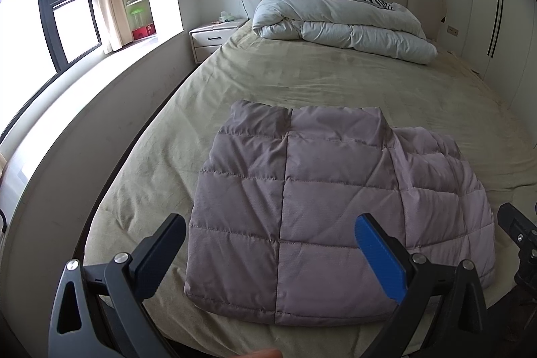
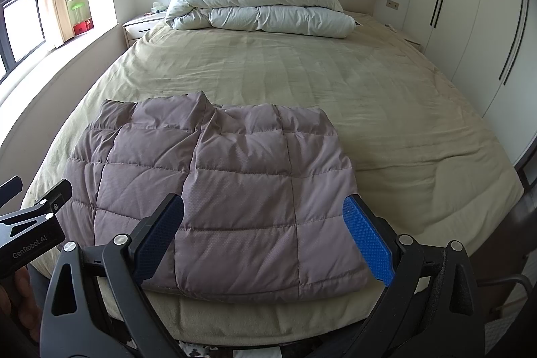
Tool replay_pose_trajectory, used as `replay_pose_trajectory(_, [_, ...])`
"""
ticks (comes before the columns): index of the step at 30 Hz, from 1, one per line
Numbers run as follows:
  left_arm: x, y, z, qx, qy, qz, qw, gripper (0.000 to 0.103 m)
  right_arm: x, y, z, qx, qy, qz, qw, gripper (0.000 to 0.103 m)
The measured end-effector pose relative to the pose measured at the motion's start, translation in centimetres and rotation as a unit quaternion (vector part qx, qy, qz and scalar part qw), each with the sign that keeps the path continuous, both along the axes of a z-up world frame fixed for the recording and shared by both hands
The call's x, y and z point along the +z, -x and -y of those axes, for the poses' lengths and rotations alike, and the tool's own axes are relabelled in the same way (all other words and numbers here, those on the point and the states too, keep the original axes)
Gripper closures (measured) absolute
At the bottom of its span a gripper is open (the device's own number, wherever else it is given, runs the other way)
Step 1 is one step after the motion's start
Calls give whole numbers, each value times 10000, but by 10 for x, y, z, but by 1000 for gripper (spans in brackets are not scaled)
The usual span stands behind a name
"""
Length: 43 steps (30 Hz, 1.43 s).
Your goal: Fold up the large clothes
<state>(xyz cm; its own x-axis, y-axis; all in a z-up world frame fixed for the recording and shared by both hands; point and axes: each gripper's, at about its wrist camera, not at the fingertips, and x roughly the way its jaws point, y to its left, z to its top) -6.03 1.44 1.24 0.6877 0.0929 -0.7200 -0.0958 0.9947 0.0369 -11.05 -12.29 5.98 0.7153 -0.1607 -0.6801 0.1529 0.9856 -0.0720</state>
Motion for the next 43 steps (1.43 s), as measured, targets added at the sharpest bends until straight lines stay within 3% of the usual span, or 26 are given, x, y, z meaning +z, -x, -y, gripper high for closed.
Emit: replay_pose_trajectory(43, [-3,-5,-9,-144,157,-106,9997,0,-8,3,-2,-2,-3,-39,10000,6])
